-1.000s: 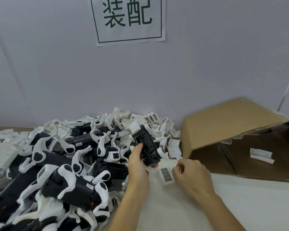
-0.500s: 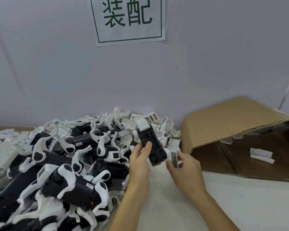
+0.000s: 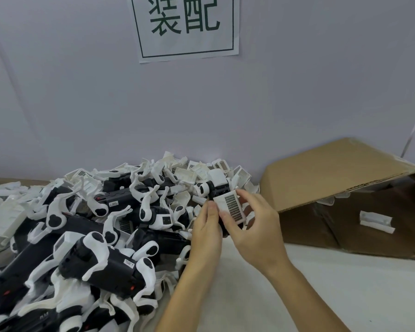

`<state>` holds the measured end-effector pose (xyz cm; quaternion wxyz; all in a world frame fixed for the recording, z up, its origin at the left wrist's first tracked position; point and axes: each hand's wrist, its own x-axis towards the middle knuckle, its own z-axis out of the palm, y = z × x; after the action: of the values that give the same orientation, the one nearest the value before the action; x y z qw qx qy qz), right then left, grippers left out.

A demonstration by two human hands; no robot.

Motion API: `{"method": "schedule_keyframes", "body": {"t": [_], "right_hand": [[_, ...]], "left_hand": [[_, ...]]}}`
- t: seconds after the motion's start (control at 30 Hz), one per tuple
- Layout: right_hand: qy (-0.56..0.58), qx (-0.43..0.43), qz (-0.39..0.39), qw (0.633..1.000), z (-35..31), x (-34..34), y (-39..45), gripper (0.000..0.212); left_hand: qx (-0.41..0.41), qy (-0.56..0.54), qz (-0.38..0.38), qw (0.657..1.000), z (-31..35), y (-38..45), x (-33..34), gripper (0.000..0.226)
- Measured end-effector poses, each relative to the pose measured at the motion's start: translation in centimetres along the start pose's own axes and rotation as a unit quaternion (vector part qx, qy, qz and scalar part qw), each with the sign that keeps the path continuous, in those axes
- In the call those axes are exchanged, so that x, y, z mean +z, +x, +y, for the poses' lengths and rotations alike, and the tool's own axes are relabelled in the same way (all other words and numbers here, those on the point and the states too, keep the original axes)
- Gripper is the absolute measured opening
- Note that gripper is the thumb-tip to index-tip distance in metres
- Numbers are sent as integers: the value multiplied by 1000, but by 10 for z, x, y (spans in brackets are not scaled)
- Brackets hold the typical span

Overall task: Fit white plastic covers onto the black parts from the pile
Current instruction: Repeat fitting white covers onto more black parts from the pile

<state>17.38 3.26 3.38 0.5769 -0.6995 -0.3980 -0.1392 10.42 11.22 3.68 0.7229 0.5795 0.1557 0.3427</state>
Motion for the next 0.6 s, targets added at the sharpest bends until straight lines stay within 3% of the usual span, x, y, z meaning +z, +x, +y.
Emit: {"method": "schedule_keyframes", "body": {"t": [0.6], "right_hand": [[-32, 5, 15, 999, -15, 5, -1, 45]], "left_hand": [[19, -26, -2, 999, -1, 3, 0, 33]]}}
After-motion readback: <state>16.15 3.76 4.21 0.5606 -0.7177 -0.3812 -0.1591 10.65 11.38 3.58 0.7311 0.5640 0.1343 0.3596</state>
